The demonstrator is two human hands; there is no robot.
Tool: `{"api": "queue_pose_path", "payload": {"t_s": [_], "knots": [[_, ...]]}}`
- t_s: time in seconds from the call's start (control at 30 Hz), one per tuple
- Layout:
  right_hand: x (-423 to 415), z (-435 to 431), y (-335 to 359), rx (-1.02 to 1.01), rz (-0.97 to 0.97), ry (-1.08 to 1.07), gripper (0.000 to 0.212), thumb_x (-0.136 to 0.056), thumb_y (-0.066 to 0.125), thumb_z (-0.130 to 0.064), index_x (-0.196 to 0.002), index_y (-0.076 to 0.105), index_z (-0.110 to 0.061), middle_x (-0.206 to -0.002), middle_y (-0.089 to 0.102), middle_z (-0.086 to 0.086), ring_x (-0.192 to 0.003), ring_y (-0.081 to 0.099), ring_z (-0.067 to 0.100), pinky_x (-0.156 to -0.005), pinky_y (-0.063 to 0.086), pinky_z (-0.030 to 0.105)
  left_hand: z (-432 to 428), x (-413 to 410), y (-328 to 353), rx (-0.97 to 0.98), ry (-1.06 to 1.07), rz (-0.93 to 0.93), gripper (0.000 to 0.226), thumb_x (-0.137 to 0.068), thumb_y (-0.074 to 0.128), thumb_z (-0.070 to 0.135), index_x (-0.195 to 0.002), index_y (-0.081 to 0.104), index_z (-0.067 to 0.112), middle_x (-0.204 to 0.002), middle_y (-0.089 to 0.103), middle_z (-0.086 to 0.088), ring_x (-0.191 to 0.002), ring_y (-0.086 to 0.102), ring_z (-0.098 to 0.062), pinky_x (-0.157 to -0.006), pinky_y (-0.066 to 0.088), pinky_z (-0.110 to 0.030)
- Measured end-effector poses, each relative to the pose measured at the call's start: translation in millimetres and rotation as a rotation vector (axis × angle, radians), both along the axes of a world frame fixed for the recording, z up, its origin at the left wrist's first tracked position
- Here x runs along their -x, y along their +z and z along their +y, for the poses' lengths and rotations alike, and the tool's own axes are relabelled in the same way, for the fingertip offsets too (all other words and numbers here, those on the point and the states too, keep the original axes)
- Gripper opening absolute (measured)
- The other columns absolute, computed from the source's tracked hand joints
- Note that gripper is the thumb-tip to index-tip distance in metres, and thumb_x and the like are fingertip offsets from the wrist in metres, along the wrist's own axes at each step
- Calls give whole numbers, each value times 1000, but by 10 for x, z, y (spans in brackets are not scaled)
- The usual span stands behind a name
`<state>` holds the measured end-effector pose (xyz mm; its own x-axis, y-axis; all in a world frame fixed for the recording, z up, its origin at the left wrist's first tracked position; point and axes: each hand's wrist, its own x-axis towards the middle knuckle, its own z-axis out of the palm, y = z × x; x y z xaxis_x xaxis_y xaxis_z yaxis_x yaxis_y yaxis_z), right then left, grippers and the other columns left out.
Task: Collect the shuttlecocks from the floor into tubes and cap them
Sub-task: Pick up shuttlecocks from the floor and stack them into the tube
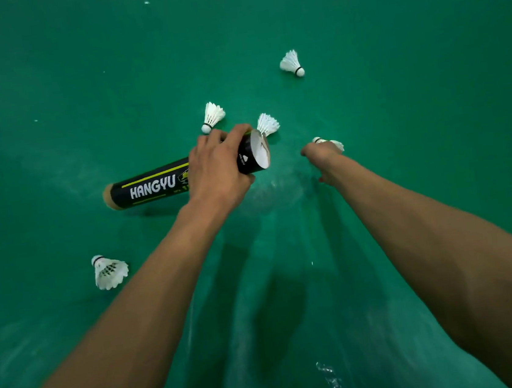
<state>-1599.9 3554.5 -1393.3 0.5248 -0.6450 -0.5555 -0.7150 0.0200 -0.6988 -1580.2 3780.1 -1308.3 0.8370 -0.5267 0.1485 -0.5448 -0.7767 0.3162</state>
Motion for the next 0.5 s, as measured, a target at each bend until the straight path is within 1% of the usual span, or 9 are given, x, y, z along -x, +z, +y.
{"api": "queue_pose_path", "payload": {"t_s": [0.03,0.1,0.17,0.2,0.27,0.33,0.4,0.43,0.5], "knots": [[3,20,-14,-43,-16,-21,51,-90,60,-25,-136,52,-7,-132,56,7,-115,55,28,-101,51,42,-8,20,-17,-15,-9,9,85,-70,89,28,-145,49,35,-130,58,-5,-118,50,-32,-101,38,-41],[20,8,-36,-157,-69,-44,42,-97,55,-21,-137,49,-8,-122,51,5,-105,52,26,-91,50,40,8,28,-27,-44,-16,25,85,-71,88,28,-146,48,35,-130,57,-6,-119,50,-31,-100,37,-40],[-2,-45,-104,-226,-112,-36,39,-99,52,-20,-137,49,-11,-121,48,5,-103,50,26,-84,47,39,65,23,-12,-59,8,30,86,-71,89,28,-146,47,36,-130,57,-5,-119,50,-31,-100,37,-39],[-14,-57,-136,-222,-128,-37,39,-98,53,-21,-135,51,-11,-122,53,9,-99,51,25,-81,47,39,106,20,0,-63,24,27,86,-71,89,28,-146,47,36,-130,57,-5,-119,50,-31,-99,37,-39],[-36,-15,-92,-143,-176,-32,38,-91,60,-27,-123,59,-6,-124,63,16,-89,53,23,-73,46,37,203,3,26,-69,62,25,86,-71,89,28,-146,47,36,-129,57,-5,-118,50,-32,-99,38,-39],[-86,72,47,-77,-221,31,43,-76,67,-32,-108,66,-4,-111,69,16,-85,56,23,-71,45,36,334,-47,72,-63,117,32,87,-70,90,29,-146,48,35,-128,58,-6,-118,50,-33,-99,39,-40],[-186,178,313,-14,-284,150,54,-62,66,-34,-104,70,-2,-97,68,13,-84,58,24,-71,42,36,504,-149,151,-44,191,43,88,-70,91,29,-146,48,33,-128,58,-10,-119,50,-35,-100,41,-42],[-254,239,496,15,-330,222,52,-62,67,-33,-101,71,1,-93,68,13,-83,60,23,-69,42,36,599,-213,199,-32,236,48,88,-69,92,29,-146,49,32,-129,58,-11,-120,50,-36,-100,42,-42],[-381,395,905,36,-462,369,38,-76,70,-26,-100,74,3,-93,72,14,-81,64,20,-68,44,32,794,-334,307,-15,318,47,89,-69,94,28,-146,49,30,-129,59,-14,-121,51,-37,-101,43,-43]]}}
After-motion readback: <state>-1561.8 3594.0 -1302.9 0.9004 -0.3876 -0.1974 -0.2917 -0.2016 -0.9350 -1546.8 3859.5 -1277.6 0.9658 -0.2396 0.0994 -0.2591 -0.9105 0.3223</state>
